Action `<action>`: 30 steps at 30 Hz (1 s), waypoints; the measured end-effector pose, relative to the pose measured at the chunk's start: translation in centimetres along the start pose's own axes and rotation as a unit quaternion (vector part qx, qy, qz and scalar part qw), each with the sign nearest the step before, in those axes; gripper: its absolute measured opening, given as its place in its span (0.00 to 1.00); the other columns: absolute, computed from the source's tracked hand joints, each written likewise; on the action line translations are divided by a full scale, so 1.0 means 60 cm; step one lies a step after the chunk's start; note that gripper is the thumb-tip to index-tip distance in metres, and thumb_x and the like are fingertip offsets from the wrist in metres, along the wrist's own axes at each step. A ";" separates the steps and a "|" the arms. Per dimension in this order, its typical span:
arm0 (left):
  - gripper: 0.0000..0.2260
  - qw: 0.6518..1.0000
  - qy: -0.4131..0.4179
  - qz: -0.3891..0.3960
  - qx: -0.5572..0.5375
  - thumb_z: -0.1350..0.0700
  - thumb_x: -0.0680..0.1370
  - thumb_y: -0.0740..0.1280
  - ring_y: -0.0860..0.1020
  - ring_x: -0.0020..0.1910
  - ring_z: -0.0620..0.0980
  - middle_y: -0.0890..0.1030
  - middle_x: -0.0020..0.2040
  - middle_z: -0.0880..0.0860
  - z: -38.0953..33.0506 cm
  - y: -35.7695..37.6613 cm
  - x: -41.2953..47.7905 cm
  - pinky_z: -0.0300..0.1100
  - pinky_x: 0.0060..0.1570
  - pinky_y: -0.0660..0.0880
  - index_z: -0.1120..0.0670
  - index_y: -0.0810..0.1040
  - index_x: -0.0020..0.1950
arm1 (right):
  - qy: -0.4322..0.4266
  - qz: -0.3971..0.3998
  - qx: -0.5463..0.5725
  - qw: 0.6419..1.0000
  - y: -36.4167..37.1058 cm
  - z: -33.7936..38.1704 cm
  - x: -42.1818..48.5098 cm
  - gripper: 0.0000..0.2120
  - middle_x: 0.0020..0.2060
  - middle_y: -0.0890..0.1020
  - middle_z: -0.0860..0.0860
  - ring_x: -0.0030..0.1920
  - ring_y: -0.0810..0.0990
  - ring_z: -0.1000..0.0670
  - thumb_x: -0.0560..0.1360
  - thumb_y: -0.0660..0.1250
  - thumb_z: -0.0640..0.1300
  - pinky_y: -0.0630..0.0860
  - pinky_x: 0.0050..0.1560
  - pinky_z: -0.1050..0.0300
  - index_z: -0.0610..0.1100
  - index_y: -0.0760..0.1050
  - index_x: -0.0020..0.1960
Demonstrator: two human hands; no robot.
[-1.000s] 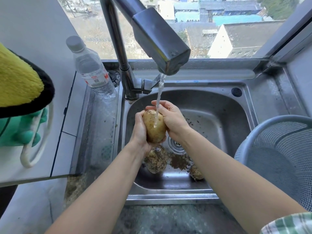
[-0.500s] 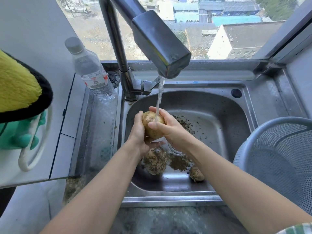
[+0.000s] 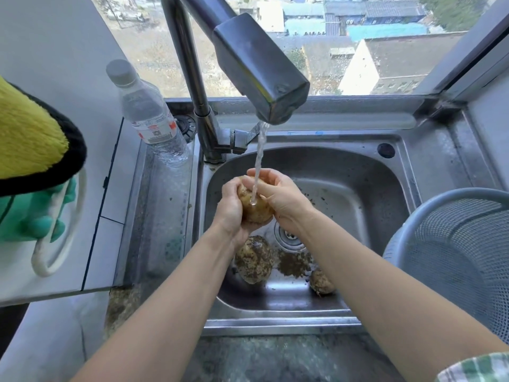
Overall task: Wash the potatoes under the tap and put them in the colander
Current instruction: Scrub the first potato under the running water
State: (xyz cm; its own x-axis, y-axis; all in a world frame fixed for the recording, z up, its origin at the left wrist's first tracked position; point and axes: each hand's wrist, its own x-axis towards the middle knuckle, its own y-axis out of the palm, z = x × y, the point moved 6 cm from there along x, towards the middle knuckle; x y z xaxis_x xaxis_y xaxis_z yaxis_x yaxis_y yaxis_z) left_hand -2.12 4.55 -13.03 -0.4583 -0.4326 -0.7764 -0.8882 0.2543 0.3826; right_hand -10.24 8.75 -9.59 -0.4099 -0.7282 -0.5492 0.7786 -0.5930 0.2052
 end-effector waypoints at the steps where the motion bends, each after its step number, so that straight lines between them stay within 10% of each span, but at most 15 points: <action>1: 0.20 1.000 -0.002 -0.001 -0.001 0.44 0.80 0.58 0.80 0.58 0.62 0.79 0.62 0.65 0.000 0.000 -0.001 0.60 0.53 0.80 0.56 0.78 0.62 | -0.007 -0.021 -0.017 1.000 -0.004 -0.003 0.003 0.16 0.57 0.81 0.44 0.59 0.80 0.45 0.73 0.73 0.44 0.79 0.54 0.53 0.45 0.77 0.60; 6: 0.23 0.999 -0.043 -0.010 -0.022 0.42 0.82 0.55 0.80 0.55 0.59 0.80 0.60 0.63 -0.007 -0.008 0.002 0.57 0.47 0.80 0.56 0.75 0.66 | -0.011 0.151 -0.027 0.988 -0.006 -0.017 0.000 0.32 0.63 0.77 0.42 0.64 0.78 0.41 0.69 0.75 0.36 0.77 0.63 0.47 0.48 0.69 0.70; 11: 0.21 0.999 -0.036 0.023 -0.027 0.44 0.83 0.52 0.82 0.47 0.54 0.84 0.46 0.57 -0.004 -0.004 0.000 0.51 0.41 0.77 0.57 0.79 0.56 | -0.145 0.021 -0.181 0.972 0.003 -0.013 -0.001 0.30 0.59 0.78 0.47 0.59 0.79 0.46 0.62 0.77 0.57 0.78 0.60 0.44 0.58 0.73 0.62; 15: 0.21 0.994 -0.034 0.078 -0.062 0.47 0.83 0.52 0.82 0.49 0.56 0.85 0.47 0.59 -0.008 -0.004 0.000 0.53 0.49 0.78 0.58 0.80 0.53 | -0.129 0.072 -0.163 0.976 0.000 -0.013 0.001 0.25 0.60 0.78 0.47 0.60 0.79 0.47 0.67 0.75 0.56 0.78 0.61 0.44 0.59 0.73 0.61; 20: 0.18 0.992 0.004 0.088 -0.087 0.46 0.81 0.57 0.81 0.49 0.53 0.83 0.47 0.56 0.002 0.017 -0.005 0.50 0.51 0.77 0.56 0.81 0.52 | -0.182 -0.129 -0.176 0.959 0.007 0.016 -0.003 0.08 0.45 0.83 0.52 0.50 0.82 0.51 0.70 0.72 0.54 0.80 0.54 0.44 0.55 0.79 0.47; 27: 0.17 0.996 0.008 0.059 -0.067 0.44 0.76 0.68 0.82 0.50 0.55 0.83 0.50 0.58 -0.014 -0.003 -0.006 0.53 0.51 0.81 0.56 0.80 0.56 | -0.048 0.227 0.028 0.972 0.000 0.001 -0.007 0.25 0.66 0.75 0.40 0.66 0.74 0.43 0.74 0.66 0.36 0.73 0.68 0.47 0.43 0.71 0.71; 30: 0.19 0.996 0.003 0.045 -0.074 0.43 0.76 0.67 0.83 0.51 0.56 0.83 0.53 0.59 -0.004 0.001 -0.006 0.52 0.46 0.81 0.56 0.80 0.59 | -0.034 0.179 0.022 0.983 -0.003 0.003 0.003 0.26 0.65 0.77 0.40 0.66 0.75 0.42 0.71 0.70 0.38 0.75 0.66 0.47 0.43 0.73 0.69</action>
State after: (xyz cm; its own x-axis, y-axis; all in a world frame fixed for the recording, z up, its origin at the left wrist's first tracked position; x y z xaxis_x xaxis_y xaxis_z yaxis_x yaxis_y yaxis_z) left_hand -1.99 4.50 -12.61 -0.5367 -0.4187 -0.7325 -0.8378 0.1619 0.5214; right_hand -10.51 8.66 -9.60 -0.1446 -0.9135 -0.3802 0.8578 -0.3073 0.4121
